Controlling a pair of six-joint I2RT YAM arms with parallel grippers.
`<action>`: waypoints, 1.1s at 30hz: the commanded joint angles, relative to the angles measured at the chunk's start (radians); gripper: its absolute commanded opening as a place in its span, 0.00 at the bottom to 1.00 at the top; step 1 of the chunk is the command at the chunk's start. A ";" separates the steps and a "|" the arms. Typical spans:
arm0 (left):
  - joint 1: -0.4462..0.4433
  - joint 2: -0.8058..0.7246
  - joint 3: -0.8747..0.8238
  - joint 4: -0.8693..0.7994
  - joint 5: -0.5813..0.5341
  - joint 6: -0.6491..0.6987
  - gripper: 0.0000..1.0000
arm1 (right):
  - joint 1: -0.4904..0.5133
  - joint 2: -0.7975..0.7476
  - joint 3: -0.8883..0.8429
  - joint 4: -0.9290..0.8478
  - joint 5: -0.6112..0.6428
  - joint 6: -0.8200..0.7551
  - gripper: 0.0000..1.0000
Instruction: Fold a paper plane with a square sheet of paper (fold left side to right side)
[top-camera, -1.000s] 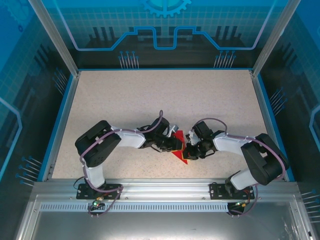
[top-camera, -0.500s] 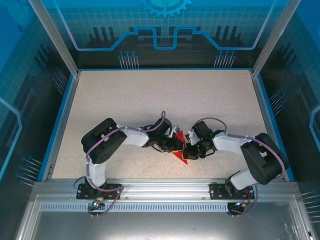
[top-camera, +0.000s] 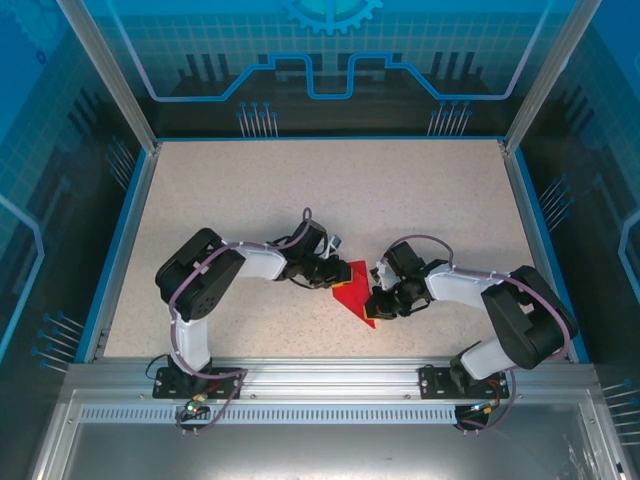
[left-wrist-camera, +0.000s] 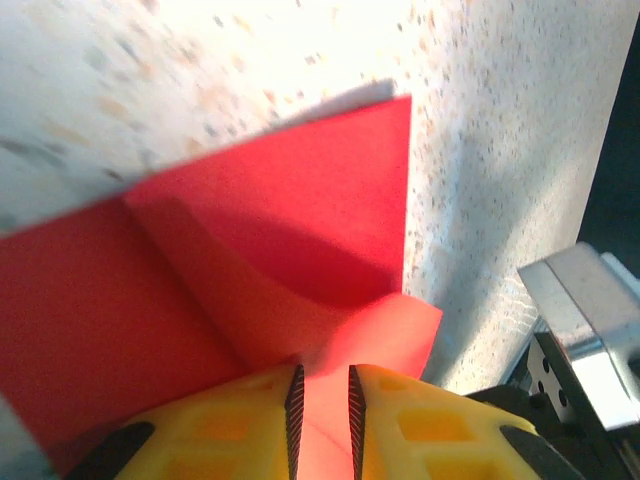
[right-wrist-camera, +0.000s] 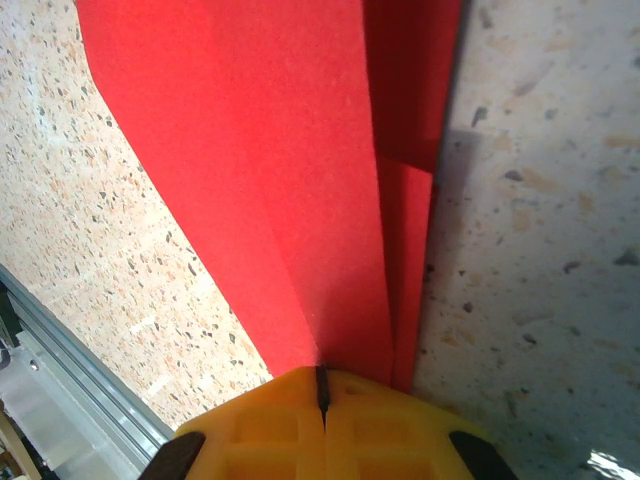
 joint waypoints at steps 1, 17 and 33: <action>0.017 -0.038 0.023 -0.043 -0.039 0.059 0.23 | -0.004 0.037 -0.038 -0.124 0.148 -0.016 0.00; -0.064 -0.237 -0.047 -0.041 -0.001 0.105 0.27 | -0.001 0.023 -0.031 -0.133 0.157 -0.011 0.00; -0.065 0.022 0.123 -0.100 -0.084 0.165 0.26 | 0.006 0.026 -0.025 -0.139 0.154 -0.013 0.00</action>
